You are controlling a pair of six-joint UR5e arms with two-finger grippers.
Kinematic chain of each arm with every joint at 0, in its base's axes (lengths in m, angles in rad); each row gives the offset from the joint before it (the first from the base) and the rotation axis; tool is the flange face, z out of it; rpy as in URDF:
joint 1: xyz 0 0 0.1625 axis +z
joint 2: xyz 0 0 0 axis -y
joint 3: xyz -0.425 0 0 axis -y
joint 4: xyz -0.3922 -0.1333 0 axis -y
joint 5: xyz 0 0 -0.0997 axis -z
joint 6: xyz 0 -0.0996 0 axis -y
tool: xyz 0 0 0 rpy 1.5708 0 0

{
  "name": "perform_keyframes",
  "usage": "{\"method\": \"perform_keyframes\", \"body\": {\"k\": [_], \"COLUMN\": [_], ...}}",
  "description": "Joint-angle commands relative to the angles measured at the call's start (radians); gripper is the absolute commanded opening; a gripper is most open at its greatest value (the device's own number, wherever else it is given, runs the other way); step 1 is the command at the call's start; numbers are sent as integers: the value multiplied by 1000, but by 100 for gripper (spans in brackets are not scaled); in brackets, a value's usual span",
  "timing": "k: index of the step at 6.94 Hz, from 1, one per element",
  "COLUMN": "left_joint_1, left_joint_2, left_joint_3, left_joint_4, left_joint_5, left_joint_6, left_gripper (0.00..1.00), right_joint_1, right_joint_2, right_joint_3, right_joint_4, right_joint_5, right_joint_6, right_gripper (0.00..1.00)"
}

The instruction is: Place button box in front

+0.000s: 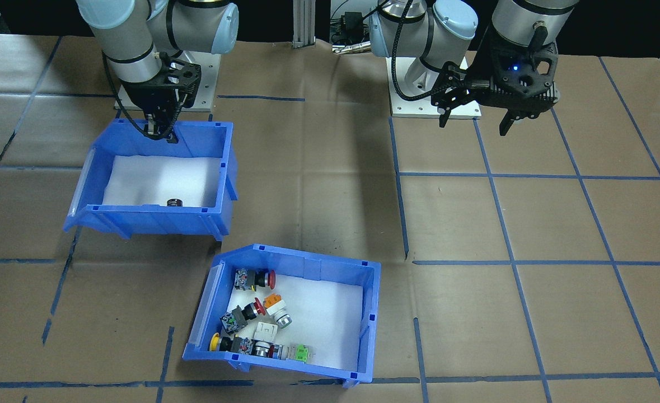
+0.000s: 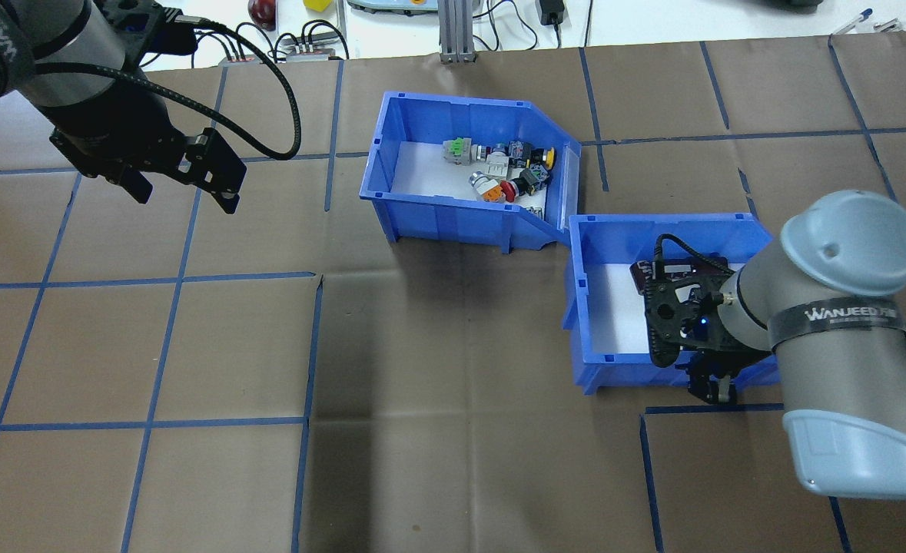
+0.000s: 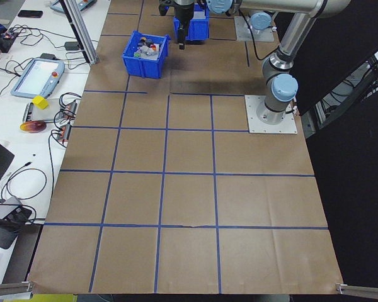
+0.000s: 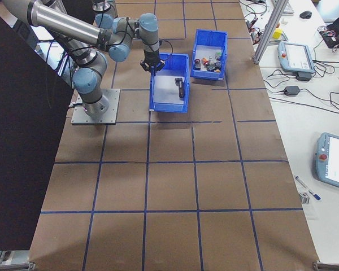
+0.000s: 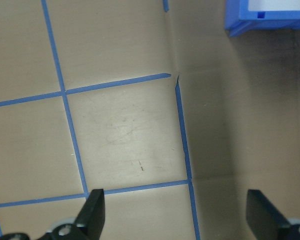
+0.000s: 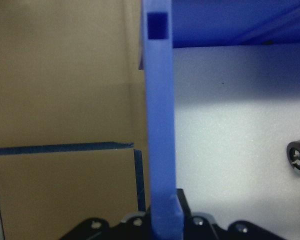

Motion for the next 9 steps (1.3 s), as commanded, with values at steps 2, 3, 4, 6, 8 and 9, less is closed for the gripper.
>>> {"method": "perform_keyframes", "body": {"k": [2,3,4,6,8,9], "left_joint_1": [1,1,1,1,1,1], "left_joint_2": [-22,-19,-25,-26,-26,-26], "left_joint_3": [-4,-10,-10,-12,-9,-6], "left_joint_4": [12,53,55,57,57,60], "left_joint_5": [-4,2,2,2,-4,0], "left_joint_6": [-4,8,2,14,6,8], "left_gripper": [99,99,99,99,99,99], "right_joint_1": [290,399,484,581,581,581], "right_joint_2": [95,156,216,325,331,333], "right_joint_3": [-15,-42,-86,-142,-141,-141], "right_joint_4": [-158,-197,-200,-199,-191,-191], "right_joint_5": [-9,-15,-23,-92,-100,-100], "right_joint_6": [289,378,455,480,480,482], "right_gripper": [9,9,10,10,10,10]}}
